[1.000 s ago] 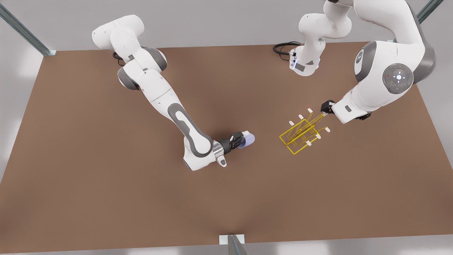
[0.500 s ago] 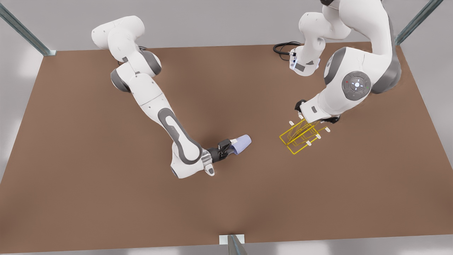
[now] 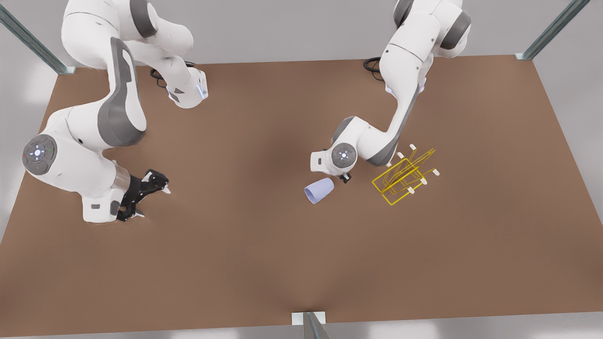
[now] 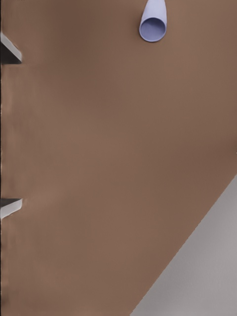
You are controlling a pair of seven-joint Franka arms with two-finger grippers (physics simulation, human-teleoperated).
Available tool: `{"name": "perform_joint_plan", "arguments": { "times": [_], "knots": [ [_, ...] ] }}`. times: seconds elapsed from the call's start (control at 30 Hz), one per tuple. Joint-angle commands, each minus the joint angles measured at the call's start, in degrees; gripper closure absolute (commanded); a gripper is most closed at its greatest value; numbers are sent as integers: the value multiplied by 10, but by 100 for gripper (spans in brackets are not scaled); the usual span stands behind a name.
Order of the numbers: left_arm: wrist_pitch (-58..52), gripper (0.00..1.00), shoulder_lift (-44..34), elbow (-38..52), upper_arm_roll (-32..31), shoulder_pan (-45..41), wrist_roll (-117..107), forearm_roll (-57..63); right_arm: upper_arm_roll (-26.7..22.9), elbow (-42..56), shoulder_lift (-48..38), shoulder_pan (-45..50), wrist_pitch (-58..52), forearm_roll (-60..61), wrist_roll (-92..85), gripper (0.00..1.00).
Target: Place the cup on the cup holder
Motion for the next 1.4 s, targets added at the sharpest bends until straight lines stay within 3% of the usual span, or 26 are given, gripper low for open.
{"name": "perform_joint_plan", "arguments": {
  "times": [0.0, 0.03, 0.07, 0.13, 0.27, 0.67, 1.23, 1.3, 1.37],
  "knots": [
    [181, 0, -3, -26, 0, -1, 182, 15, 1, -160, -115, -9, 52, -109, 338, 0],
    [187, 0, 1, -24, 0, -1, 205, 14, 1, -187, -148, -11, 70, -120, 358, 0],
    [203, 0, 5, -24, 0, 0, 205, 9, 0, -129, -134, -11, 41, -122, 362, 0],
    [266, 0, 12, -24, 0, -17, 177, -21, -2, -105, -125, -22, 24, -126, 360, 0],
    [279, 0, 21, -37, 0, -20, 142, -5, -1, -15, -68, -16, 30, -165, 360, 0],
    [267, 0, 49, -43, 2, -21, 3, 2, -1, -12, -59, -20, 28, -169, 361, 0],
    [275, 0, 108, -30, -1, -38, -5, -16, 1, -12, -63, -24, 23, -163, 360, 0],
    [275, 20, 108, -25, -1, -38, -6, -17, 1, -13, -63, -25, 23, -165, 359, 0],
    [275, 24, 107, -25, -1, -38, -5, -17, 1, -12, -63, -25, 23, -166, 359, 0]
  ]
}}
